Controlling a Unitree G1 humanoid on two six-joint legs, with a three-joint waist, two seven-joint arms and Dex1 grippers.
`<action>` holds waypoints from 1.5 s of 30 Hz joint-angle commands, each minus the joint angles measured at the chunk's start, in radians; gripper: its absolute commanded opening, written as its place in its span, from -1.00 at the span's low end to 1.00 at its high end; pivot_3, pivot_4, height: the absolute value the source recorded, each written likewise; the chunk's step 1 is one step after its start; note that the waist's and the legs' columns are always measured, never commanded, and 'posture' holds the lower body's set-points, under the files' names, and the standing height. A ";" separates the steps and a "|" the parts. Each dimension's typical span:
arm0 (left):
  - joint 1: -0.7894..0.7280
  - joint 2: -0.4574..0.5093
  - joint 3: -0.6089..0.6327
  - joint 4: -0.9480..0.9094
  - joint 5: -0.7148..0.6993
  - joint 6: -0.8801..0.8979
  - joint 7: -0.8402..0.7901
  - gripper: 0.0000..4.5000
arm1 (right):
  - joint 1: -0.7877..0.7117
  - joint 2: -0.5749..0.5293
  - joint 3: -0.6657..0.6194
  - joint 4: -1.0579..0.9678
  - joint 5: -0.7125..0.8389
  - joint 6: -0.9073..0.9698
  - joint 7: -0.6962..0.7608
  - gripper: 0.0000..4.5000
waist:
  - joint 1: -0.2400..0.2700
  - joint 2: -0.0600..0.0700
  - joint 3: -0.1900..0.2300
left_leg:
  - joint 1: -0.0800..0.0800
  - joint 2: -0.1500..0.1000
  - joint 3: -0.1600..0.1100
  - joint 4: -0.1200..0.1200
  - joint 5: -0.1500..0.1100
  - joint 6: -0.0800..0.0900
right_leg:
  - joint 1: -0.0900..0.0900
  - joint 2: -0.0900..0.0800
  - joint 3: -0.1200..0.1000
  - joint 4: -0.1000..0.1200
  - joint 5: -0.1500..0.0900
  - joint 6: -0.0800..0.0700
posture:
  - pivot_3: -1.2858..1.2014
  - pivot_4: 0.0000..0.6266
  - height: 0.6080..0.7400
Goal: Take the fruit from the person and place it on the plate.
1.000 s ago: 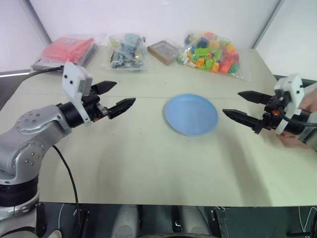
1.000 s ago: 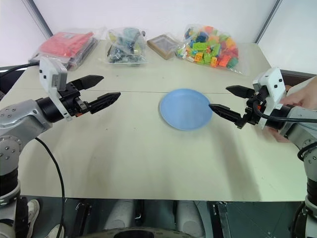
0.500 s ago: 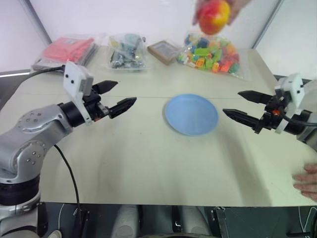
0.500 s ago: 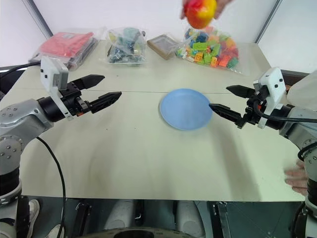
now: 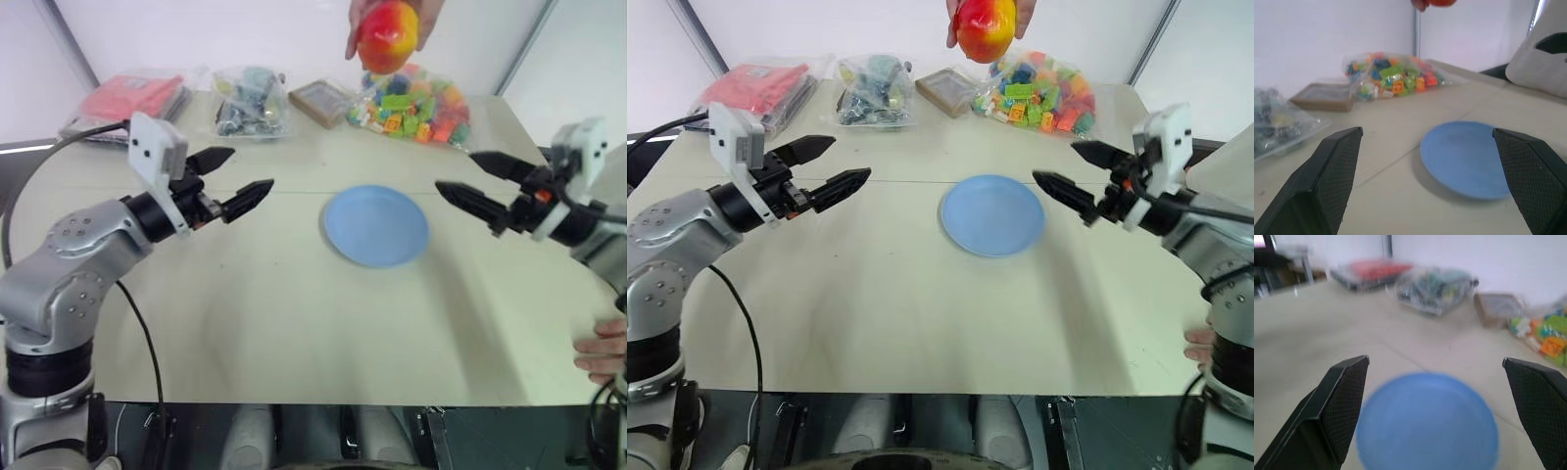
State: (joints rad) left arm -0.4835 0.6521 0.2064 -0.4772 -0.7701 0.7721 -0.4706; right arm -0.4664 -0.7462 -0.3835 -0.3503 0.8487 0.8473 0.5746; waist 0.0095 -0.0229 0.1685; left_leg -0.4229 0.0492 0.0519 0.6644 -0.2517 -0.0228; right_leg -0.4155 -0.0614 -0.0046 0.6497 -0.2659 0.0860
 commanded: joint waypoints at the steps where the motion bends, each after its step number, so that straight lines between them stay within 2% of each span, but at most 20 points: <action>1: -0.034 -0.016 -0.019 -0.004 0.064 -0.067 0.015 0.98 | -0.153 0.136 -0.027 0.009 0.147 0.064 -0.216 1.00 | -0.003 0.000 0.000 | 0.000 0.000 0.000 0.000 0.000 0.000 | 0.000 0.000 0.000 0.000 0.000 0.000 | 0.03 -0.52 0.87; 6: -0.041 -0.036 -0.046 -0.007 0.100 -0.084 0.013 0.98 | -0.362 0.376 -0.089 0.126 0.448 0.100 -0.634 1.00 | -0.005 0.000 0.000 | -0.001 0.001 0.000 0.000 0.000 0.000 | -0.002 0.000 0.000 0.002 0.000 0.000 | 0.03 -0.52 0.87; 10: -0.041 -0.040 -0.050 -0.009 0.116 -0.091 0.012 0.98 | -0.440 0.464 -0.110 0.190 0.655 0.041 -0.887 1.00 | 0.002 0.000 0.000 | -0.004 0.000 0.001 0.000 0.000 0.000 | -0.004 -0.001 0.000 0.001 0.000 0.000 | 0.03 -0.52 0.87; 15: -0.043 -0.047 -0.048 -0.011 0.126 -0.095 0.011 0.98 | -0.472 0.505 -0.105 0.238 0.823 -0.049 -1.120 1.00 | -0.001 0.000 0.000 | -0.004 0.000 0.001 0.000 0.000 0.000 | -0.004 -0.001 0.000 0.001 0.000 0.000 | 0.03 -0.52 0.87; 21: -0.048 -0.056 -0.052 -0.011 0.136 -0.102 0.010 0.98 | -0.473 0.508 -0.062 0.247 0.886 -0.113 -1.208 1.00 | -0.012 0.001 0.000 | -0.004 0.000 0.001 0.000 0.000 0.000 | -0.004 -0.001 0.000 0.001 0.000 0.000 | 0.03 -0.52 0.87; 26: -0.048 -0.059 -0.054 -0.013 0.141 -0.102 0.008 0.98 | -0.458 0.515 -0.020 0.230 0.904 -0.141 -1.211 1.00 | -0.024 0.001 0.000 | -0.004 0.001 0.001 -0.001 0.000 0.000 | -0.005 -0.001 0.000 0.001 0.000 0.000 | 0.03 -0.52 0.87; 35: -0.050 -0.060 -0.048 -0.021 0.141 -0.094 0.010 0.98 | -0.484 0.510 0.023 0.266 0.896 -0.178 -1.175 1.00 | -0.023 0.001 0.000 | -0.004 0.001 0.001 -0.001 0.000 0.000 | -0.006 -0.001 0.000 0.002 0.000 0.000 | 0.03 -0.52 0.87; 45: -0.038 -0.054 -0.032 -0.052 0.136 -0.079 0.032 0.98 | -0.542 0.501 0.034 0.386 0.807 -0.189 -1.050 1.00 | -0.024 0.001 0.001 | -0.004 0.001 0.001 -0.002 0.000 0.000 | -0.006 -0.001 0.001 0.001 0.000 0.000 | 0.03 -0.52 0.87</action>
State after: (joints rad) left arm -0.5155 0.5889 0.1479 -0.4862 -0.6290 0.6956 -0.4468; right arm -0.9689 -0.2364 -0.3444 0.0354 1.6701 0.6690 -0.5096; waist -0.0143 -0.0219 0.1690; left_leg -0.4274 0.0503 0.0528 0.6625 -0.2516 -0.0229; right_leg -0.4218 -0.0620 -0.0040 0.6509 -0.2657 0.0860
